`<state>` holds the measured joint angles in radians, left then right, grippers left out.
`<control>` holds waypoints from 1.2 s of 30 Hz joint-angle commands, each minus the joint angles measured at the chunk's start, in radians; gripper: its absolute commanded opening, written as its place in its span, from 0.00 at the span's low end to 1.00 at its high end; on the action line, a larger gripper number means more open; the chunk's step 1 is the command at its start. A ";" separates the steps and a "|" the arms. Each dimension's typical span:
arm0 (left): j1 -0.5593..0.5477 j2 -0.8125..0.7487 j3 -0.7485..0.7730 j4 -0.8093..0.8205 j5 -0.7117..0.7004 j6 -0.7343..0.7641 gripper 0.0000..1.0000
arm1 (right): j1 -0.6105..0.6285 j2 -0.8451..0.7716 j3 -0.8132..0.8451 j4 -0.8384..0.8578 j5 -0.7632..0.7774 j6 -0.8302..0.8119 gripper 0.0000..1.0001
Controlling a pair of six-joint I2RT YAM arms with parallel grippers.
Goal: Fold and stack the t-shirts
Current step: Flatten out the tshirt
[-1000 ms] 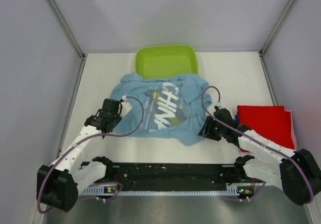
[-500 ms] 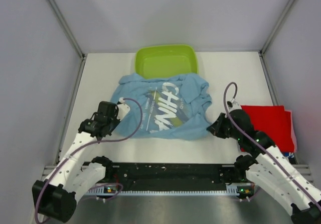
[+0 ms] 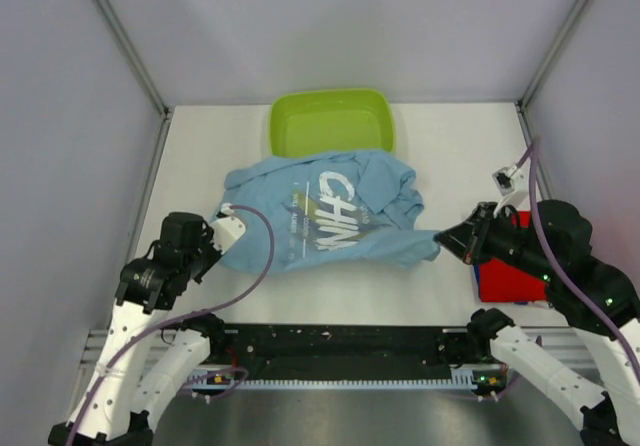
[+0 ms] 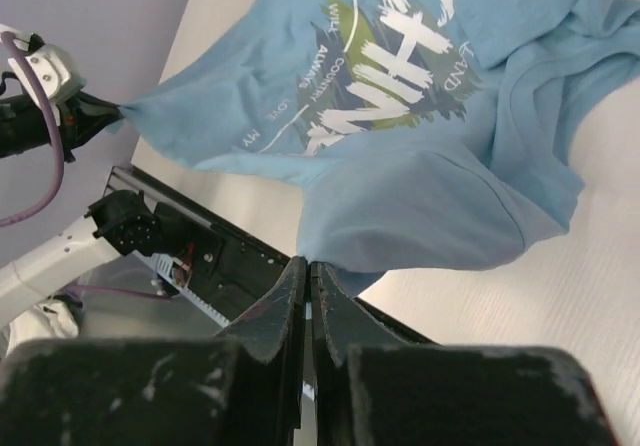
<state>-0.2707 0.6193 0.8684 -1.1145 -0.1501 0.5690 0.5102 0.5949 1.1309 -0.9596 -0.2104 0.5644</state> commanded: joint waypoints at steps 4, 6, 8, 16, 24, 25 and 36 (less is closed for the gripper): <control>0.005 0.065 0.150 -0.030 -0.034 0.037 0.00 | 0.002 0.092 0.183 -0.024 0.112 -0.110 0.00; 0.005 0.069 0.165 -0.018 -0.039 0.042 0.00 | 0.002 0.140 0.225 0.002 0.135 -0.129 0.00; 0.005 0.071 0.176 0.005 -0.048 0.042 0.00 | 0.001 0.189 0.253 0.036 0.140 -0.142 0.00; 0.004 0.140 0.156 0.237 -0.084 0.069 0.00 | -0.067 0.370 0.276 0.241 0.111 -0.178 0.00; 0.005 0.503 0.544 0.568 -0.253 0.103 0.00 | -0.410 0.655 0.641 0.527 -0.057 -0.130 0.00; 0.004 0.534 0.610 0.596 -0.255 0.107 0.00 | -0.423 0.686 0.744 0.509 -0.040 -0.155 0.00; 0.002 0.505 0.839 0.544 -0.117 0.158 0.00 | -0.429 0.518 0.928 0.405 -0.069 -0.302 0.00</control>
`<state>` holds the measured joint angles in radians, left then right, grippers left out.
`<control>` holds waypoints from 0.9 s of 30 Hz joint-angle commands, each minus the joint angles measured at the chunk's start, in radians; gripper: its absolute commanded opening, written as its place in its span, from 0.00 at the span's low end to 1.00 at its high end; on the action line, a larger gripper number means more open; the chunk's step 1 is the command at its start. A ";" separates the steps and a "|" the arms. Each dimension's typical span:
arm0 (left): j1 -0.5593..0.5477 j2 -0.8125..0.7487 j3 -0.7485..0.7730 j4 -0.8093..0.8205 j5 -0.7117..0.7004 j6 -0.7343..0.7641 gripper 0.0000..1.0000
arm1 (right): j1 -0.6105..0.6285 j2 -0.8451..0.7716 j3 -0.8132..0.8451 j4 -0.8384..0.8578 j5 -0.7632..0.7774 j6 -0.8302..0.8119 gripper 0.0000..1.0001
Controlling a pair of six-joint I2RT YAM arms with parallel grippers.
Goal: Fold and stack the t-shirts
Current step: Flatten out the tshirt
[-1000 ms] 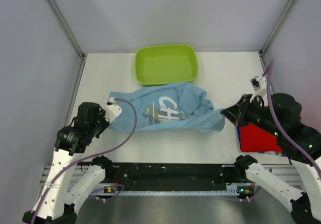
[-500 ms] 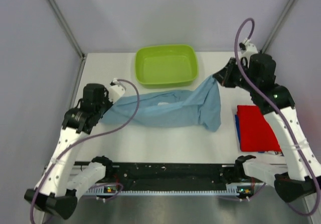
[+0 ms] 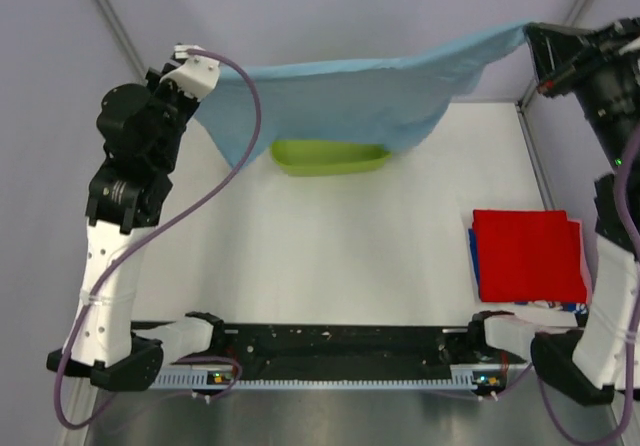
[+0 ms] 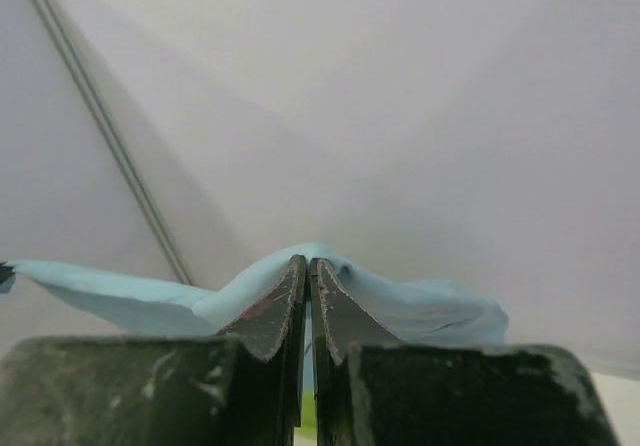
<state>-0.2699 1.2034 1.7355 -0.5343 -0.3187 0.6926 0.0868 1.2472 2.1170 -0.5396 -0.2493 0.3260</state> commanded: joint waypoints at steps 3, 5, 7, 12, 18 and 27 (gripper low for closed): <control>0.001 -0.151 -0.134 -0.139 0.113 0.061 0.00 | -0.005 -0.279 -0.251 -0.062 -0.088 -0.055 0.00; 0.001 -0.206 -0.236 -0.205 0.150 0.082 0.00 | -0.004 -0.385 -0.381 -0.097 -0.140 -0.030 0.00; 0.001 -0.267 -0.327 -0.271 0.173 0.096 0.00 | -0.004 -0.466 -0.472 -0.149 -0.197 -0.004 0.00; 0.001 -0.404 -0.560 -0.423 0.204 0.114 0.00 | -0.004 -0.626 -0.693 -0.279 -0.410 0.083 0.00; 0.001 -0.537 -0.908 -0.501 0.305 0.110 0.00 | -0.005 -0.794 -1.148 -0.453 -0.516 0.217 0.00; 0.001 -0.524 -1.203 -0.518 0.314 0.165 0.06 | -0.005 -0.799 -1.341 -0.459 -0.426 0.186 0.00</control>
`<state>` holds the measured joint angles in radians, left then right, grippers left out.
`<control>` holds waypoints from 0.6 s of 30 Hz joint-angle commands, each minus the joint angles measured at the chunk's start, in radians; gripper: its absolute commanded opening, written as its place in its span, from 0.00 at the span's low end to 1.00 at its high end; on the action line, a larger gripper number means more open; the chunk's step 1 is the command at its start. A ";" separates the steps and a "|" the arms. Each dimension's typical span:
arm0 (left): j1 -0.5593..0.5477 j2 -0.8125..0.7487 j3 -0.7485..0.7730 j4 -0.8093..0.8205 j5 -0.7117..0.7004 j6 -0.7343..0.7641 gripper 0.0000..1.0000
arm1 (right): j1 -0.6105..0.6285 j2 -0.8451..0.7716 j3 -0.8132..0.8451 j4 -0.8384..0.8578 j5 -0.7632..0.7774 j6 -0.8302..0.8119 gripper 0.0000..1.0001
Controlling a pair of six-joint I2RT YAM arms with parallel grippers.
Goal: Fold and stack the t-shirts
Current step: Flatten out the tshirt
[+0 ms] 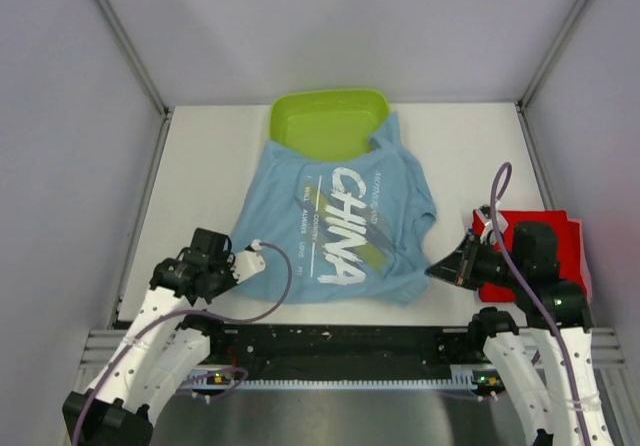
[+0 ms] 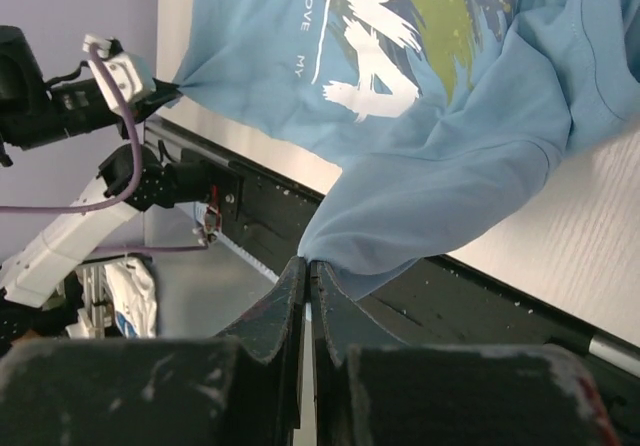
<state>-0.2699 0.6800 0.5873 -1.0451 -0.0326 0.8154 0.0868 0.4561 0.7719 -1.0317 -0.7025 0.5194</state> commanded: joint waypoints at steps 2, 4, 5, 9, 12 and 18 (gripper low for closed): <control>0.001 0.007 -0.090 0.008 0.016 0.047 0.08 | -0.002 -0.005 -0.002 0.036 0.053 -0.013 0.00; 0.001 0.016 -0.115 0.031 -0.009 0.048 0.12 | -0.005 -0.004 0.007 0.036 0.080 -0.012 0.00; 0.001 0.024 -0.119 0.033 -0.016 0.051 0.17 | -0.004 0.000 0.018 0.039 0.090 -0.013 0.00; 0.001 0.033 -0.087 0.023 -0.033 0.033 0.49 | -0.005 0.021 0.070 0.039 0.155 -0.038 0.00; -0.003 0.036 0.001 -0.033 0.028 -0.016 0.56 | -0.005 0.045 0.112 0.053 0.224 -0.055 0.00; -0.020 0.019 0.039 -0.130 0.163 0.027 0.50 | -0.005 0.121 0.142 0.102 0.330 -0.102 0.00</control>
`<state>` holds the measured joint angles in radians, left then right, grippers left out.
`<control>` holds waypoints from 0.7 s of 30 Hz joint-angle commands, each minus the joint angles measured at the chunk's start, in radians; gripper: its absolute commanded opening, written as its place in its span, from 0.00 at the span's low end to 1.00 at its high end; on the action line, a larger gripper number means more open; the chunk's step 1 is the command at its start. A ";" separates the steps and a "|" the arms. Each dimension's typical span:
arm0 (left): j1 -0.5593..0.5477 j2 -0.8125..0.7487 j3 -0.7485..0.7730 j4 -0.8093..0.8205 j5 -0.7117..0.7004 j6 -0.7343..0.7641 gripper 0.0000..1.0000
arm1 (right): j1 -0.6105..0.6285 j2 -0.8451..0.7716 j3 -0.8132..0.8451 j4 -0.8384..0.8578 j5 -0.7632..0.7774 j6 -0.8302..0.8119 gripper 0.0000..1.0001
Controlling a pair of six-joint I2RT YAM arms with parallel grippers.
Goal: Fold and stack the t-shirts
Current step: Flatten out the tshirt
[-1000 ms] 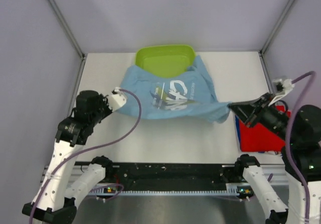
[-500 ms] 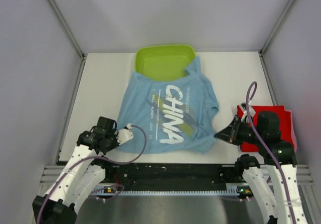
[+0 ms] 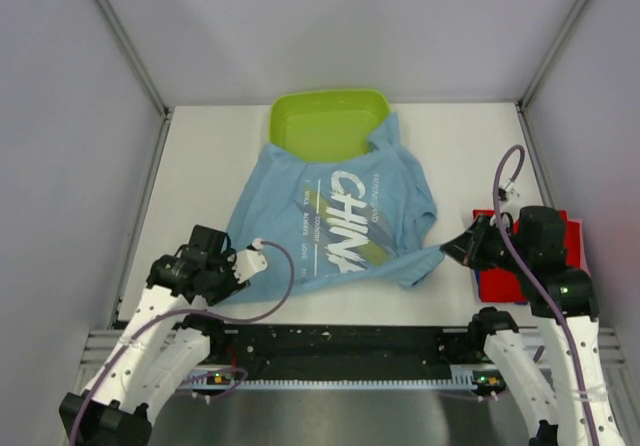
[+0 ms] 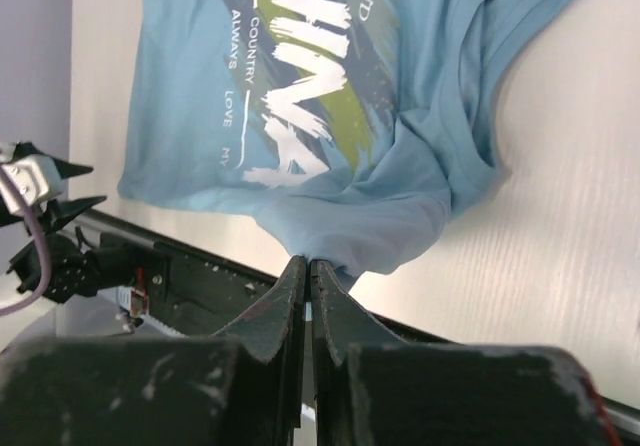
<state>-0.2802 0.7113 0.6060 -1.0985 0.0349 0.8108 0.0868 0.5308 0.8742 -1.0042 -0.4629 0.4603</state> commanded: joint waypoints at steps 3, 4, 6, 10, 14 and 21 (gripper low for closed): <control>-0.037 0.031 0.018 -0.069 0.117 0.053 0.51 | -0.004 0.078 0.026 0.081 0.092 -0.063 0.00; -0.053 0.065 0.027 -0.061 0.132 0.057 0.51 | -0.004 0.080 0.020 0.084 0.105 -0.069 0.00; -0.103 0.129 0.017 -0.020 0.125 0.042 0.50 | -0.005 0.078 0.006 0.105 0.131 -0.066 0.00; -0.220 0.276 0.034 0.018 0.111 0.018 0.50 | -0.004 0.106 0.002 0.171 0.158 -0.060 0.00; -0.290 0.376 -0.003 0.066 0.030 0.040 0.47 | -0.005 0.164 0.003 0.228 0.159 -0.063 0.00; -0.341 0.511 -0.032 0.144 -0.020 0.008 0.43 | -0.005 0.247 0.025 0.277 0.171 -0.083 0.00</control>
<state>-0.6075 1.1851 0.5865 -1.0061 0.0517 0.8326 0.0868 0.7578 0.8711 -0.8043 -0.3161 0.4088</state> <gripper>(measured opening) 0.439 0.007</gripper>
